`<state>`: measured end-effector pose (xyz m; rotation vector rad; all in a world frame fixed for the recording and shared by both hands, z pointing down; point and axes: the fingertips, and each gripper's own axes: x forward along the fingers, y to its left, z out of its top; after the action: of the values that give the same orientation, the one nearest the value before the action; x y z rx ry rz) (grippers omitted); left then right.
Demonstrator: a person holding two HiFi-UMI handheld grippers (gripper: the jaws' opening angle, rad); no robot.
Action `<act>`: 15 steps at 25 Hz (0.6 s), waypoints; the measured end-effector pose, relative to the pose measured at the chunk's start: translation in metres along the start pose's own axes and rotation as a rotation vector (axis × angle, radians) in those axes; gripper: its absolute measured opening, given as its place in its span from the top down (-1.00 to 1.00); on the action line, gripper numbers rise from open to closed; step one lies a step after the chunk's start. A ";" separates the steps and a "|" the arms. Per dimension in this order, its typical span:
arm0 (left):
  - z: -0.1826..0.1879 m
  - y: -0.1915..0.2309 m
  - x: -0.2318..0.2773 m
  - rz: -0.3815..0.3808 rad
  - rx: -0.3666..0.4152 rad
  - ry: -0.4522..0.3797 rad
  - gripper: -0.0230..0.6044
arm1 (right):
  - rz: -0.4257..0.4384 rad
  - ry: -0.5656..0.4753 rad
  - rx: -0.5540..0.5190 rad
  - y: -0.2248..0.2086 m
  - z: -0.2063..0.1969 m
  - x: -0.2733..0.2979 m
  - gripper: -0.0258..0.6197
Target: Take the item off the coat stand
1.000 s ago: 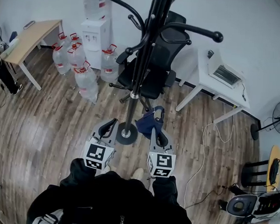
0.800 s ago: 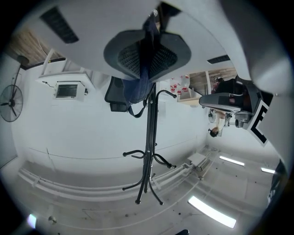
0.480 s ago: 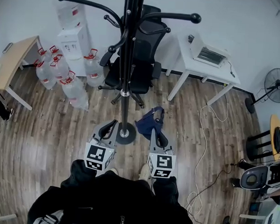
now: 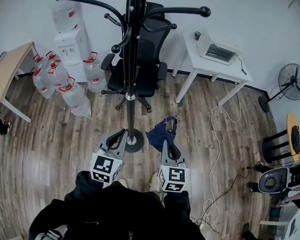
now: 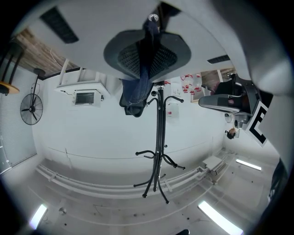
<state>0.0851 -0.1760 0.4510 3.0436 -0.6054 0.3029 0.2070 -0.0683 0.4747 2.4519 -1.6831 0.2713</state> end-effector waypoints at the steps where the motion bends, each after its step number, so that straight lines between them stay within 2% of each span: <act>1: 0.000 0.000 0.000 0.000 0.000 0.001 0.82 | 0.000 0.000 0.000 -0.001 0.000 0.000 0.81; 15: 0.001 -0.002 -0.002 0.020 -0.004 -0.002 0.82 | 0.029 -0.012 -0.012 0.002 0.005 0.002 0.81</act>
<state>0.0839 -0.1737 0.4496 3.0360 -0.6355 0.2989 0.2064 -0.0718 0.4704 2.4266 -1.7214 0.2495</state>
